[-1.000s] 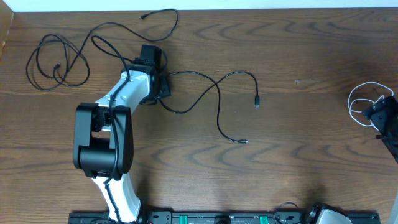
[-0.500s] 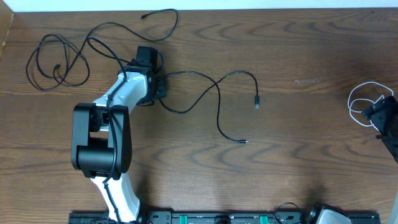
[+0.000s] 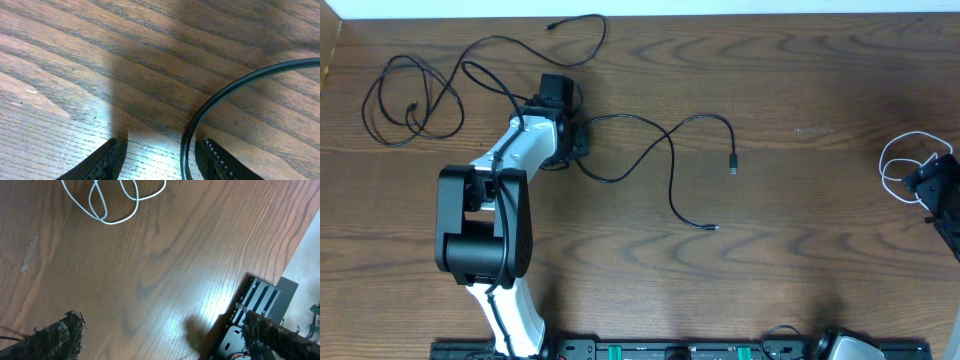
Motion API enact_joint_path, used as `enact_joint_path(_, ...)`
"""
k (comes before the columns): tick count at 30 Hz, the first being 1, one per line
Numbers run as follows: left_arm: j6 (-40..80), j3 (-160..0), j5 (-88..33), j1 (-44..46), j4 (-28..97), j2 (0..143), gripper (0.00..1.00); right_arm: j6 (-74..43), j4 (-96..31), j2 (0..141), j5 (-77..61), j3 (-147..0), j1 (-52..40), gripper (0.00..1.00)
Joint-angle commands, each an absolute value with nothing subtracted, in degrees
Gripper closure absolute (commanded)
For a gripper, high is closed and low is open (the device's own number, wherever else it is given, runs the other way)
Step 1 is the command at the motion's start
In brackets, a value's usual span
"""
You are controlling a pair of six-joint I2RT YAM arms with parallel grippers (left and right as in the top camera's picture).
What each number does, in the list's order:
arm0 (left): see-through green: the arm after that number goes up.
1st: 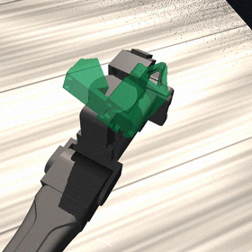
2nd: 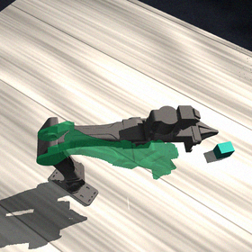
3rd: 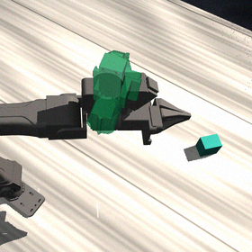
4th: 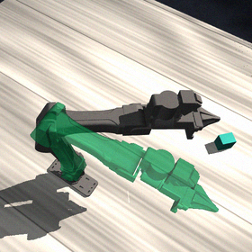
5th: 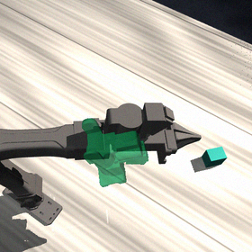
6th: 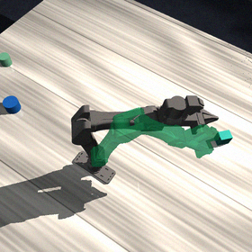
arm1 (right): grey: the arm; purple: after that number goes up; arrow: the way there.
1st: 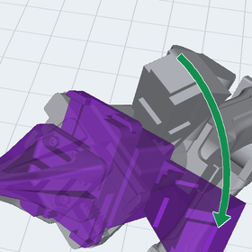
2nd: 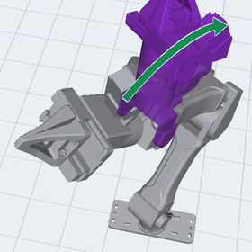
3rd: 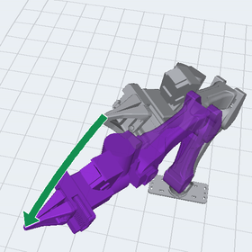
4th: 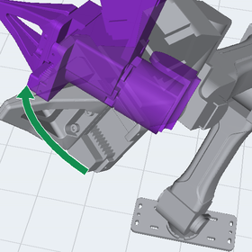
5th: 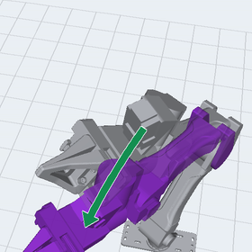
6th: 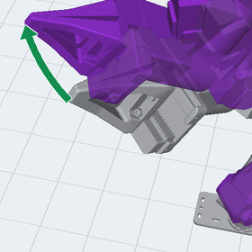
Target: Untangle cables
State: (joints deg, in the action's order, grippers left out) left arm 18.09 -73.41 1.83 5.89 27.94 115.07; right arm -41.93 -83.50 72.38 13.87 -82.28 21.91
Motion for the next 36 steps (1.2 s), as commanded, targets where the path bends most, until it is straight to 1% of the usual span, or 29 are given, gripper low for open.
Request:
enact_joint_path(1, 17.6, -72.4, 1.6, 5.8, 28.1, 119.4, 0.56, -42.8, -83.6, 72.3, 14.4, -82.3, 22.2, 0.01)
enact_joint_path(4, 17.6, -72.4, 1.6, 5.8, 28.0, 119.6, 0.76, -42.8, -83.6, 72.3, 14.4, -82.3, 22.2, 0.01)
enact_joint_path(5, 17.6, -72.4, 1.6, 5.8, 27.9, 119.4, 0.81, -42.8, -83.6, 72.3, 14.4, -82.3, 22.2, 0.01)
enact_joint_path(6, 17.6, -72.4, 1.6, 5.8, 27.9, 119.3, 0.91, -42.8, -83.6, 72.3, 14.4, -82.3, 22.2, 0.01)
enact_joint_path(10, 17.6, -72.8, 1.6, 5.8, 28.3, 118.1, 0.93, -42.8, -83.6, 72.3, 14.4, -82.3, 22.2, 0.01)
enact_joint_path(13, 17.5, -73.4, 3.4, 5.7, 28.1, 114.6, 0.93, -42.8, -83.6, 72.3, 14.4, -82.3, 22.2, 0.01)
enact_joint_path(15, 17.5, -74.0, 6.0, 5.6, 28.1, 112.2, 0.93, -42.8, -83.6, 72.3, 14.4, -82.3, 22.2, 0.01)
enact_joint_path(20, 10.4, -74.8, 11.4, 4.8, 28.0, 103.5, 0.93, -42.8, -83.6, 72.3, 14.4, -82.3, 22.2, 0.01)
enact_joint_path(25, 10.1, -74.8, 17.6, 1.6, 28.6, 95.7, 0.93, -42.8, -83.6, 72.3, 14.4, -82.3, 22.2, 0.01)
enact_joint_path(27, 10.1, -74.8, 16.8, -0.4, 29.7, 94.0, 0.92, -42.8, -83.6, 72.3, 14.4, -82.3, 22.2, 0.01)
enact_joint_path(29, 10.1, -74.8, 13.5, -2.1, 32.1, 93.4, 0.92, -42.8, -83.6, 72.3, 14.4, -82.3, 22.2, 0.01)
enact_joint_path(30, 10.1, -74.8, 11.2, -2.6, 33.5, 93.4, 0.91, -42.8, -83.6, 72.3, 14.4, -82.3, 22.2, 0.01)
enact_joint_path(32, 10.2, -74.0, 5.6, -3.2, 35.6, 93.8, 0.67, -42.8, -83.6, 72.3, 14.4, -82.3, 22.2, 0.01)
enact_joint_path(33, 10.3, -73.6, 3.1, -3.2, 36.1, 93.9, 0.53, -42.8, -83.6, 72.3, 14.4, -82.3, 22.2, 0.01)
enact_joint_path(35, 10.3, -72.8, -2.2, -3.1, 36.4, 94.2, 0.33, -42.8, -83.6, 72.3, 14.4, -82.3, 22.2, 0.01)
enact_joint_path(36, 10.4, -72.4, -5.2, -3.1, 36.4, 94.4, 0.21, -42.8, -83.6, 72.3, 14.4, -82.3, 22.2, 0.01)
